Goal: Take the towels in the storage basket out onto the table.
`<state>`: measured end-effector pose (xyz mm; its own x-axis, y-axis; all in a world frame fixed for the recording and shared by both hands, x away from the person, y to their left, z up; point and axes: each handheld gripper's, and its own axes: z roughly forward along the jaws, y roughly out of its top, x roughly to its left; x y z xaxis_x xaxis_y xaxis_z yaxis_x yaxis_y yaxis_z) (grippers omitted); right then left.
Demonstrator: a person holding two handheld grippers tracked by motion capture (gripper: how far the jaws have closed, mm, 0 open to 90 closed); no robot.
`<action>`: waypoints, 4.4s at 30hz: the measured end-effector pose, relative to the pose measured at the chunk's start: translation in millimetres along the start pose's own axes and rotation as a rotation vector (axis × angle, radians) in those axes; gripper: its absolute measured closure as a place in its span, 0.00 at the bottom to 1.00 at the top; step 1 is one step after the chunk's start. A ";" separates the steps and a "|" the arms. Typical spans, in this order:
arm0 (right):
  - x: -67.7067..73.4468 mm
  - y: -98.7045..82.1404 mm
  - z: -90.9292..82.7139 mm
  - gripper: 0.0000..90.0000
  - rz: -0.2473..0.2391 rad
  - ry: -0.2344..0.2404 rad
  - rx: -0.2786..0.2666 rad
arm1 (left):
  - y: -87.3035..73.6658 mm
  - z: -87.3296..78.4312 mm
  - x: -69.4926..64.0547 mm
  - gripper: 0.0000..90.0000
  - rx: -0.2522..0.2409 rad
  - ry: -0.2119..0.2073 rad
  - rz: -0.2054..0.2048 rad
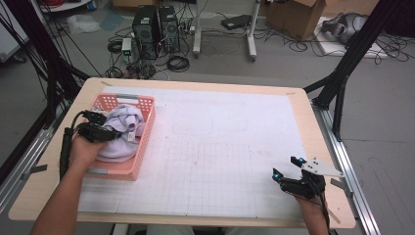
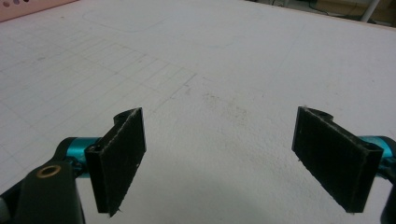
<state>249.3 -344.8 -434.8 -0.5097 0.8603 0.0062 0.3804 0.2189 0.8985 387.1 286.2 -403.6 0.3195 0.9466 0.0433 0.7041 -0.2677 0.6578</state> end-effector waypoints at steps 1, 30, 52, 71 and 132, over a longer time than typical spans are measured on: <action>0.0 0.0 0.0 0.18 0.000 0.000 0.000 | 0.0 -2.8 0.5 0.62 -0.024 -0.006 -0.009; 0.0 -0.2 -3.8 0.18 0.013 -0.007 -0.004 | 7.0 -82.8 3.3 0.62 -0.541 -0.130 0.010; 1.3 0.5 -2.6 0.18 0.005 0.004 -0.008 | 16.7 -113.9 12.3 0.62 -0.745 -0.357 -0.018; 1.4 0.9 -2.5 0.18 0.000 0.010 -0.013 | 50.3 -127.9 -36.3 0.62 -0.820 -0.549 0.110; -4.2 -2.7 2.5 0.18 0.001 0.021 0.011 | 87.4 38.0 -243.7 0.34 -0.467 -0.508 0.117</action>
<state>252.4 -347.8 -438.3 -0.5250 0.8509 0.0166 0.3895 0.2229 0.8936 394.9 25.2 -385.2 0.7133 0.6849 -0.1485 0.3372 -0.1497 0.9294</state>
